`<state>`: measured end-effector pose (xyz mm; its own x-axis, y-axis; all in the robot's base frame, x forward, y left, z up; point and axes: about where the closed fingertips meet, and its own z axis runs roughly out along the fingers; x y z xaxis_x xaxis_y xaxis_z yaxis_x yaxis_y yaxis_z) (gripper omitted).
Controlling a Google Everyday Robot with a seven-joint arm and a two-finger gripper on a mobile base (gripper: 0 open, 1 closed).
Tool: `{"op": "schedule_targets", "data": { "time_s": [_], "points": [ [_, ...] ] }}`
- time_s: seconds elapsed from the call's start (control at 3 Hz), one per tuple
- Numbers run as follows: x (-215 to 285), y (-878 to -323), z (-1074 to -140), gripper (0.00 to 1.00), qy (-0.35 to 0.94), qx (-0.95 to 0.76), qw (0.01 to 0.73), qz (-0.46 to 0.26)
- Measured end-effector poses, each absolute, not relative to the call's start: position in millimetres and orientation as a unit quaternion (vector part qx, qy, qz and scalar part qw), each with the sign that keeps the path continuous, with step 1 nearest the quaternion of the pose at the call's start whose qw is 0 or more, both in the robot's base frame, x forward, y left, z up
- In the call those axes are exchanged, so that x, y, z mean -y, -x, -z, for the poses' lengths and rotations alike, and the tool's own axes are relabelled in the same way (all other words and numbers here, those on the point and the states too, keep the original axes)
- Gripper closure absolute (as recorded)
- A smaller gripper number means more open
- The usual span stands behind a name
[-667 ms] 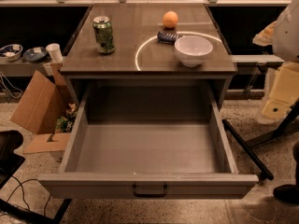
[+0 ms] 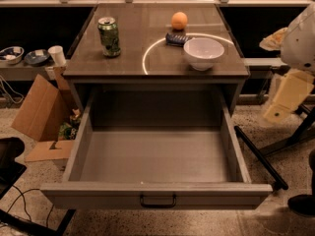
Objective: Place green can into top drawer
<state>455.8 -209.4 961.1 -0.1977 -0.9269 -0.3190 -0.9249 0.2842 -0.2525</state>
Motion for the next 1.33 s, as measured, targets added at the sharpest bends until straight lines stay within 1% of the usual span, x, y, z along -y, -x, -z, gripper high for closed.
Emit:
{"op": "schedule_targets", "data": {
  "time_s": [0.67, 1.0, 1.33],
  "points": [
    [125, -555, -935, 0.00, 0.563, -0.710, 0.399, -0.141],
    [79, -599, -942, 0.00, 0.537, -0.663, 0.486, -0.191],
    [38, -617, -959, 0.00, 0.562, -0.625, 0.506, -0.194]
  ]
}}
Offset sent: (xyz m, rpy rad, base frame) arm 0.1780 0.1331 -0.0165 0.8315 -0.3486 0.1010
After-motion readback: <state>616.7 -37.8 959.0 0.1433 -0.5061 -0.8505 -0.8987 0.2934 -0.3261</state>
